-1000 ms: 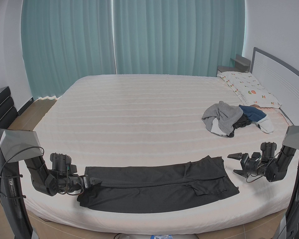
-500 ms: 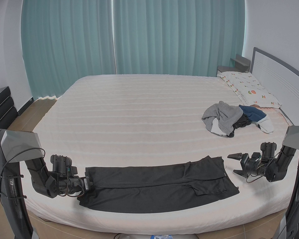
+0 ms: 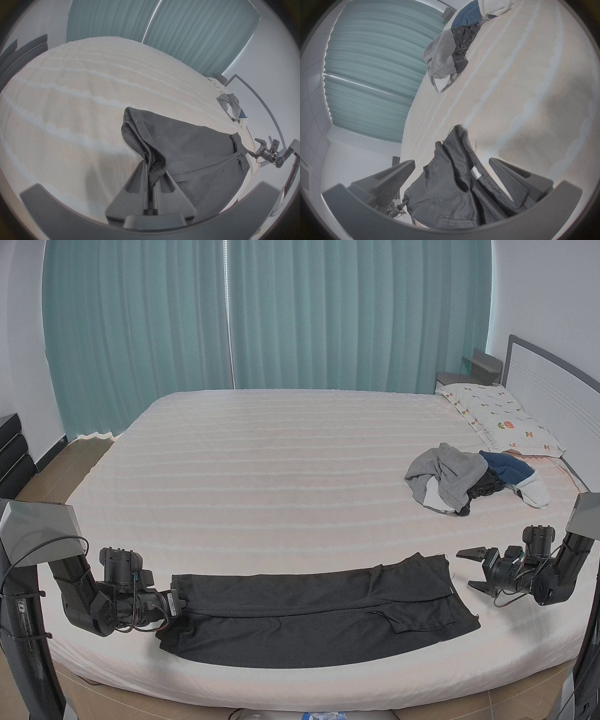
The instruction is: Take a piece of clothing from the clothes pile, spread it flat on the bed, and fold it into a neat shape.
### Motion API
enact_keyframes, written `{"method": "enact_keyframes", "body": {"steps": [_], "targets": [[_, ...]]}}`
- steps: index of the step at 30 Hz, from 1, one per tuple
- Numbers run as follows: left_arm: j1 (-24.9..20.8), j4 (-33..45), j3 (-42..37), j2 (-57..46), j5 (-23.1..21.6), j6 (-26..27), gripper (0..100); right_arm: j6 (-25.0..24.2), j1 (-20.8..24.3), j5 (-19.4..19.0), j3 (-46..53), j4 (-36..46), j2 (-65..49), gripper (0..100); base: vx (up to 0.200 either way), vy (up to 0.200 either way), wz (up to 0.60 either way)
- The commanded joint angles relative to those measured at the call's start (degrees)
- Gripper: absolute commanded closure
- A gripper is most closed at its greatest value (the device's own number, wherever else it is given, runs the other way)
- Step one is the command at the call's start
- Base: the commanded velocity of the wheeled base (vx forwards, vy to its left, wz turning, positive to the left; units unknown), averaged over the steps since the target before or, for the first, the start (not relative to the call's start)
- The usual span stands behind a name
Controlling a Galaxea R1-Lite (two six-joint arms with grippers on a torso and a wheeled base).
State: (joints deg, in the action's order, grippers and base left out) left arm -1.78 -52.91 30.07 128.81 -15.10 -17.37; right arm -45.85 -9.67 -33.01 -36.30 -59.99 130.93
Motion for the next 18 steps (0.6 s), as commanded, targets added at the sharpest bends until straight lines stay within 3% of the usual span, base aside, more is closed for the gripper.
{"method": "enact_keyframes", "body": {"steps": [1, 8, 14, 18], "targets": [[0.02, -0.09, 0.42, -0.22, -0.01, -0.73, 100, -0.03, 0.0, -0.03, 0.0, -0.04, 0.12, 0, -0.2, 0.0, 0.0], [-0.07, -0.09, 0.51, -0.13, -0.01, -0.82, 100, 0.06, 0.0, -0.03, 0.09, -0.04, 0.12, 0, -0.2, 0.0, 0.0], [-0.07, -0.79, 0.78, -0.13, -0.01, -1.44, 100, 0.06, 0.0, -0.03, 0.09, -0.04, 0.12, 0, 0.0, 0.0, 0.0], [-1.12, -2.11, 1.74, -0.22, -0.01, -5.74, 100, 0.15, 0.17, -0.03, 0.09, -0.04, 0.12, 0, 0.0, 0.0, 0.0]]}}
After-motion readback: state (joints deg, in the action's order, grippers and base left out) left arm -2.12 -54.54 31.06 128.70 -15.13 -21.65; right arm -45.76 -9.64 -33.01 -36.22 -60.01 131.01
